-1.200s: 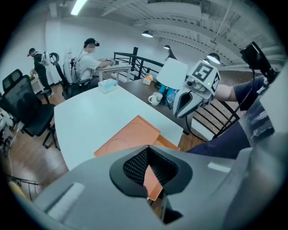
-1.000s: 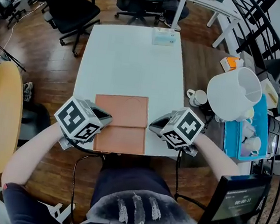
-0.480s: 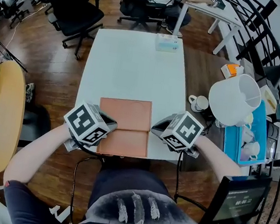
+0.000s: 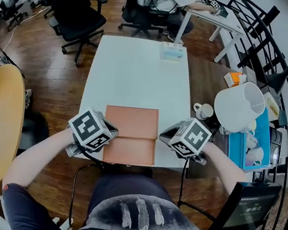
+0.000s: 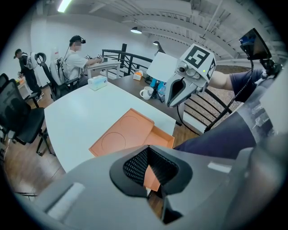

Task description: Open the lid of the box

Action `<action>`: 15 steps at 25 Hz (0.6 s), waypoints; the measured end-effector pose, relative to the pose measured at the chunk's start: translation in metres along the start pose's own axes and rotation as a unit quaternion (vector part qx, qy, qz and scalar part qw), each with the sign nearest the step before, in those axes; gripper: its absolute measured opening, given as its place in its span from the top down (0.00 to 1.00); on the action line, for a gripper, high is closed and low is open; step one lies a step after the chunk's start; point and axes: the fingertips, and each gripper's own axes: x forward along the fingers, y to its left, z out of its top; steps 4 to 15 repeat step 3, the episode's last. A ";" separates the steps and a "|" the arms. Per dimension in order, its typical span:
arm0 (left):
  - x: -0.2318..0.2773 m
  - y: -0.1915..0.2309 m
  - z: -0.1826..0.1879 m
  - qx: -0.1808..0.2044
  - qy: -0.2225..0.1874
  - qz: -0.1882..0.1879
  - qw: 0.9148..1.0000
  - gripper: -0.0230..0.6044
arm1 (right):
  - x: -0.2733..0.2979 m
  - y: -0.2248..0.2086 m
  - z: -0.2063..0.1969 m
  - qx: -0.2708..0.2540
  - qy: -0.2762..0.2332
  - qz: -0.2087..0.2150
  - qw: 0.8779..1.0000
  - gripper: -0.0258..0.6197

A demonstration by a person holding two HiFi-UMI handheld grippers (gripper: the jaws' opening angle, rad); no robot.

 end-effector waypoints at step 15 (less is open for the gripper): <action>-0.005 0.006 -0.007 -0.001 -0.001 0.001 1.000 0.94 | 0.002 0.000 0.001 -0.004 0.009 -0.006 1.000 0.95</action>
